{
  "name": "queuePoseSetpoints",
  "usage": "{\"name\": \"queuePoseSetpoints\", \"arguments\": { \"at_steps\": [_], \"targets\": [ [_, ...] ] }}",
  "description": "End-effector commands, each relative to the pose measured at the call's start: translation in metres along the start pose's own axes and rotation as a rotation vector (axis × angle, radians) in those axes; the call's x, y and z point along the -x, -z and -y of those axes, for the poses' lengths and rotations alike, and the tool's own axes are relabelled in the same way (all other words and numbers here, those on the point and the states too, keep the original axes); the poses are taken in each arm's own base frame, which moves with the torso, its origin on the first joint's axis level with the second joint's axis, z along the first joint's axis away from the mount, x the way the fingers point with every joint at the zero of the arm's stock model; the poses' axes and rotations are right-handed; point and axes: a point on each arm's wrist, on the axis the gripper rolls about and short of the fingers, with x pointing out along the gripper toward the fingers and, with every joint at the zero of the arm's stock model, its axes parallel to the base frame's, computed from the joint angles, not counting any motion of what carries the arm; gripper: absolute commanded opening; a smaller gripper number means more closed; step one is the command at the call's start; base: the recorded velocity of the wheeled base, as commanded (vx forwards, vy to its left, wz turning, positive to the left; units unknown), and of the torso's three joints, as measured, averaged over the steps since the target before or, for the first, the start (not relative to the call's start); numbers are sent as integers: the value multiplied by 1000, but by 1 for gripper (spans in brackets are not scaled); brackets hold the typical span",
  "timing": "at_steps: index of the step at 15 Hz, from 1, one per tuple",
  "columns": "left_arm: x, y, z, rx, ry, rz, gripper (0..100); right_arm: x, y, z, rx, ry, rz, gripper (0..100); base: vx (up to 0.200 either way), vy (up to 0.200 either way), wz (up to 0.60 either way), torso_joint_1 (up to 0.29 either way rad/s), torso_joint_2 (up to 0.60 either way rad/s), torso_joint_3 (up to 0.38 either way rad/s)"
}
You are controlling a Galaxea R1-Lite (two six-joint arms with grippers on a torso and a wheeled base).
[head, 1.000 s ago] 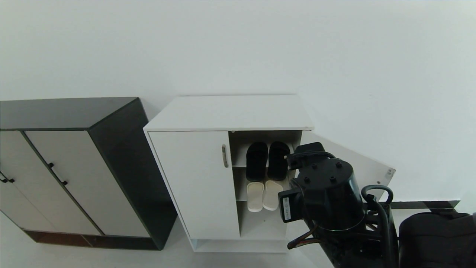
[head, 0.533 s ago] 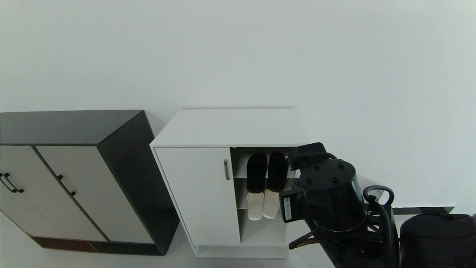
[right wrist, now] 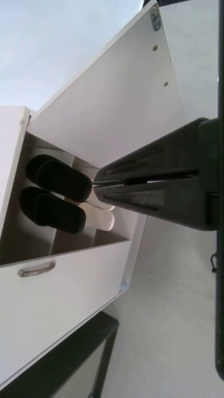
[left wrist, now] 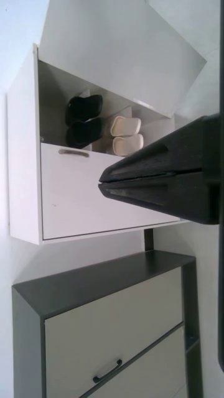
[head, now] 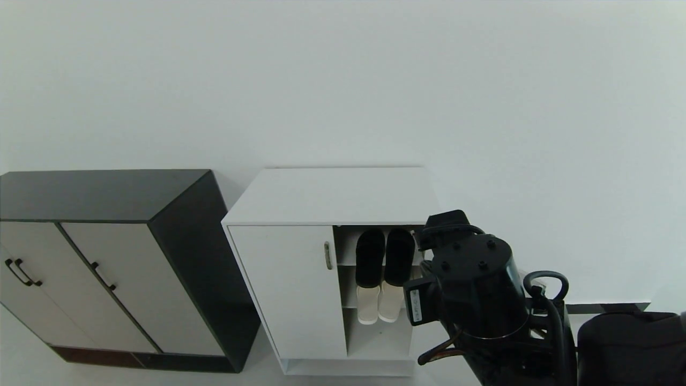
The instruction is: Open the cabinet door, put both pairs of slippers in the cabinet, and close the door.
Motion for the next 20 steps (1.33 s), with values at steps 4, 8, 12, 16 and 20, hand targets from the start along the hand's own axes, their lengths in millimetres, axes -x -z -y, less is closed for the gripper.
{"name": "queuePoseSetpoints", "arguments": {
  "at_steps": [4,8,12,16,20],
  "targets": [
    [0,0,0,-2,0,-1,0,-2,5,3,10,-16,-21,0,0,0,-450,8,-9,-8],
    [0,0,0,0,0,-1,0,-5,5,5,7,-7,-19,0,0,0,-600,6,-1,4],
    [0,0,0,0,0,-1,0,-21,0,20,-12,51,-15,0,0,0,0,0,0,0],
    [0,0,0,-3,1,-1,0,-36,4,26,-32,61,-13,0,0,0,0,0,0,0],
    [0,0,0,-5,1,-1,0,-44,7,27,-29,79,-23,0,-50,0,0,1,2,2]
  ]
}}
